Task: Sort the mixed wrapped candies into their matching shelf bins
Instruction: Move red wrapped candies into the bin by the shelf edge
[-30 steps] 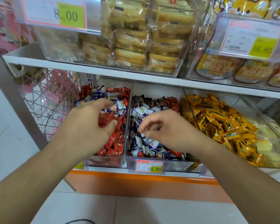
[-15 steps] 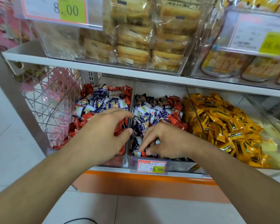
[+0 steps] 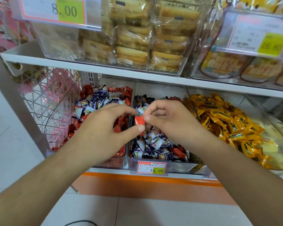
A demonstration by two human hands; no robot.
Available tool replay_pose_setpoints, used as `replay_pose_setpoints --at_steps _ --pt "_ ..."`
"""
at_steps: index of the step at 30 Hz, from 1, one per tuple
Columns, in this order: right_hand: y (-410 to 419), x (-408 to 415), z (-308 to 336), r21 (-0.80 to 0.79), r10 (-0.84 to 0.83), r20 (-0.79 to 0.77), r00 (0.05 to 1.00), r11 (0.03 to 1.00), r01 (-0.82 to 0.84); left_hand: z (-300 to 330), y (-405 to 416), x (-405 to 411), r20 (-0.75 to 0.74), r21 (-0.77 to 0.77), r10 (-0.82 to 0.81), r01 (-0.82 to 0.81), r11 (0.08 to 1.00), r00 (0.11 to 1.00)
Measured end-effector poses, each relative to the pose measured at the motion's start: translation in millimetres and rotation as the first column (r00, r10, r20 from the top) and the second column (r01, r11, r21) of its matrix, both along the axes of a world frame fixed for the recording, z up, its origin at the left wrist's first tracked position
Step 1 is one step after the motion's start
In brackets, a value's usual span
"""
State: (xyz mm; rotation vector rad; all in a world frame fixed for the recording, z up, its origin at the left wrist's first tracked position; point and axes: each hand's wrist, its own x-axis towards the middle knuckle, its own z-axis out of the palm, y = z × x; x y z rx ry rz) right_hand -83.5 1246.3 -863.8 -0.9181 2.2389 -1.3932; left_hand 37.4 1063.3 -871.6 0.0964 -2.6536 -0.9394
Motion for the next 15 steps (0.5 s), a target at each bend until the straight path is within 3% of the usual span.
replay_pose_setpoints --at_steps 3,6,9,12,15 --pt "-8 12 8 -0.167 -0.028 0.144 0.989 0.985 0.052 7 3 2 -0.054 0.116 0.015 -0.008 0.993 0.998" --pt "-7 9 4 -0.178 -0.024 0.156 0.987 0.983 0.052 9 -5 4 -0.075 0.088 0.143 -0.136 0.987 0.987" --pt "-2 -1 -15 0.104 0.057 -0.133 0.989 0.994 -0.044 3 -17 6 0.020 -0.066 0.239 -0.237 0.969 0.971" --pt "-4 -3 -38 0.370 0.260 -0.163 0.952 0.910 -0.186 0 -14 6 0.066 -0.143 0.172 -0.162 0.976 0.983" --pt "-11 -5 -54 0.468 0.416 -0.244 0.876 0.842 -0.270 -4 -4 1 0.065 -0.173 0.048 -0.036 0.984 0.997"
